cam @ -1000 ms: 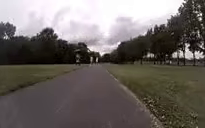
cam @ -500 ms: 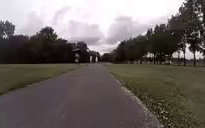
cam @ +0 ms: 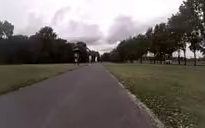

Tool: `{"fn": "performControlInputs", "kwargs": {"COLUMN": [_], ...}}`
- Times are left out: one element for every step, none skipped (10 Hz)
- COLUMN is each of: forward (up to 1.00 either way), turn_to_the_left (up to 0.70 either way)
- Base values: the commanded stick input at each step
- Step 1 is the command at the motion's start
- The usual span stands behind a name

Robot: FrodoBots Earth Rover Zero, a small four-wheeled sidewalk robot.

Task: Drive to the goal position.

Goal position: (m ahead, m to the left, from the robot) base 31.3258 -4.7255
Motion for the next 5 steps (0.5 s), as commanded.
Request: {"fn": "performControlInputs", "kwargs": {"forward": [0.7,0.7,0.7,0.7,0.7], "turn_to_the_left": [0.0,0.0,0.0,0.0,0.0]}}
